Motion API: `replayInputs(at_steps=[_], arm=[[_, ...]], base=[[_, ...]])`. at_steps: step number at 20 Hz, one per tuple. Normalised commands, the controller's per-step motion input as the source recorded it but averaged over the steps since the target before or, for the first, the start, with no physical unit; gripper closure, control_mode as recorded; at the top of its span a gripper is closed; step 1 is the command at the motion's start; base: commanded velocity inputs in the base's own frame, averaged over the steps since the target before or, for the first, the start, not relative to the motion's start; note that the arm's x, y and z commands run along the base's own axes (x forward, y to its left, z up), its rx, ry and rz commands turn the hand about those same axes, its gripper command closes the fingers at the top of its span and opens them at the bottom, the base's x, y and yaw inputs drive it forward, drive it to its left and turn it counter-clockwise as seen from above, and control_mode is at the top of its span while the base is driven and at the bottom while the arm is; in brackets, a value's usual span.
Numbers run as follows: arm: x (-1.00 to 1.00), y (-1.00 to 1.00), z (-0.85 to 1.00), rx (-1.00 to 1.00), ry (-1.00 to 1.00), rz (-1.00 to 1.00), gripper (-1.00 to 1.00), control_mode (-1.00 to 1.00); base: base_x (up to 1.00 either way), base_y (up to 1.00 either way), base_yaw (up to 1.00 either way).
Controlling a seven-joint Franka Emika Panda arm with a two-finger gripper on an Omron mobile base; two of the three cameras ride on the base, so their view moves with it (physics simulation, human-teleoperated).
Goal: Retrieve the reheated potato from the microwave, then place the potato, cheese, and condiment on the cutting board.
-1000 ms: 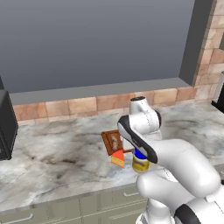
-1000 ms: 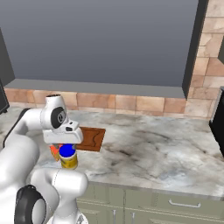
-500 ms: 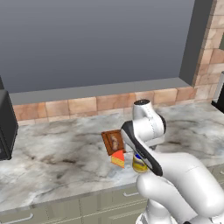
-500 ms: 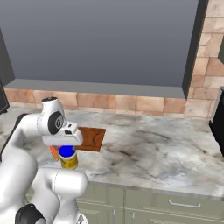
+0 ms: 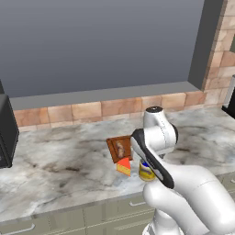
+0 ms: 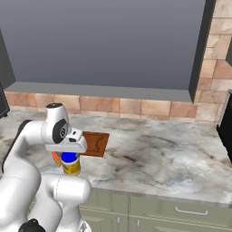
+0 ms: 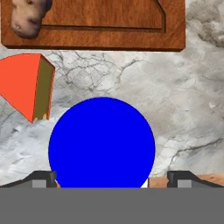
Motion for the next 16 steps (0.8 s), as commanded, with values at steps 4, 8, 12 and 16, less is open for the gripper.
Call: replayInputs(at_steps=[4,8,12,16], arm=[[0.09,0.07,0.04,0.01,0.0,0.0,-1.0,-1.0],[0.05,0.11,0.09,0.0,0.02,0.0,-1.0,-1.0],[0.05,0.08,0.16,0.0,0.08,0.0,-1.0,-1.0],[0.12,0.02,0.02,0.0,0.12,0.0,-1.0,-1.0]], base=[[0.0,0.0,0.0],[0.0,0.0,0.0],[0.0,0.0,0.0],[0.0,0.0,0.0]])
